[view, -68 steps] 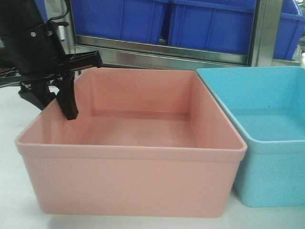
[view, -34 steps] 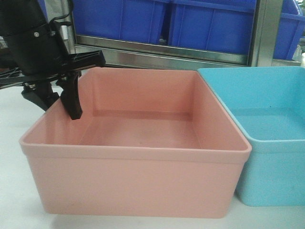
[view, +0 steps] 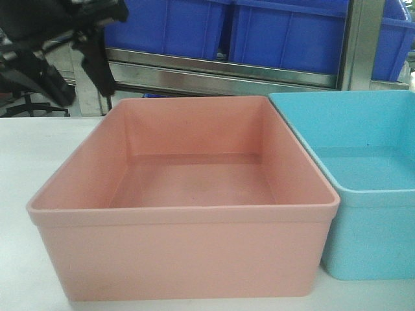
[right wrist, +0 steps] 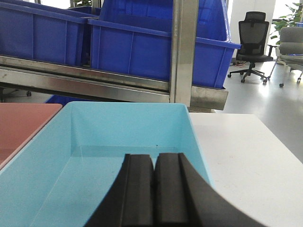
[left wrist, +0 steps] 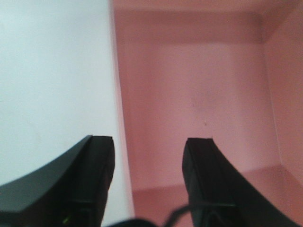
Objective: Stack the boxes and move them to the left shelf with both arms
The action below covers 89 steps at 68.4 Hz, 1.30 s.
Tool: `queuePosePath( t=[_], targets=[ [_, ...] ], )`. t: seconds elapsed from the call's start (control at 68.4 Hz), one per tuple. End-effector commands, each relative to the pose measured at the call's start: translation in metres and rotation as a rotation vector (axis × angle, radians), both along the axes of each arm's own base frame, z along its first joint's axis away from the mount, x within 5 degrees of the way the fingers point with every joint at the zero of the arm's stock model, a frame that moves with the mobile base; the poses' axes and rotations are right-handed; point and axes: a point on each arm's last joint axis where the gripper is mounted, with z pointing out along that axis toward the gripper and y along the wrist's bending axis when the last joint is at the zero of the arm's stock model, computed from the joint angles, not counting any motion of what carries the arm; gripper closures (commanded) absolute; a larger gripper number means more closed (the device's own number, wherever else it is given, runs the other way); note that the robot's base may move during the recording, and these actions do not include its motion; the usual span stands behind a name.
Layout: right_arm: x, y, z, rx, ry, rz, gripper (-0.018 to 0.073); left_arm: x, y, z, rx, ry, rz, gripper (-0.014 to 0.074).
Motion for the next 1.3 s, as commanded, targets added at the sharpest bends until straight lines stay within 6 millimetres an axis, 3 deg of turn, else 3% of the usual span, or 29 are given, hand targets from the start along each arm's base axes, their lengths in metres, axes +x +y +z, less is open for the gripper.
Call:
queuePosePath(
  t=[0.0,0.161,0.512,0.775,1.009,1.287],
  targets=[
    [-0.004,0.0,0.015,-0.006,-0.115,-0.007,0.0507,-0.013,0.005,0.031,-0.013,-0.232,-0.07,0.0335],
    [-0.004,0.0,0.015,-0.006,-0.115,-0.007,0.0507,-0.041,0.022,0.038,0.027,-0.5,-0.129,0.0333],
    [-0.004,0.0,0.015,-0.006,-0.115,-0.007,0.0507,-0.104,0.068,0.036,-0.061,-0.867,0.025,0.0334],
    [-0.004,0.0,0.015,-0.006,-0.115,-0.007,0.0507,-0.142,0.107,0.03,-0.034,-0.953,0.161,0.0334],
    [-0.004,0.0,0.015,-0.006,-0.115,-0.007,0.0507,-0.184,0.119,0.035,-0.062,-1.026,0.166,0.0334],
    [-0.004,0.0,0.015,-0.006,-0.115,-0.007,0.0507,-0.193,0.121,0.038,-0.071,-1.047,0.165,0.0334]
  ],
)
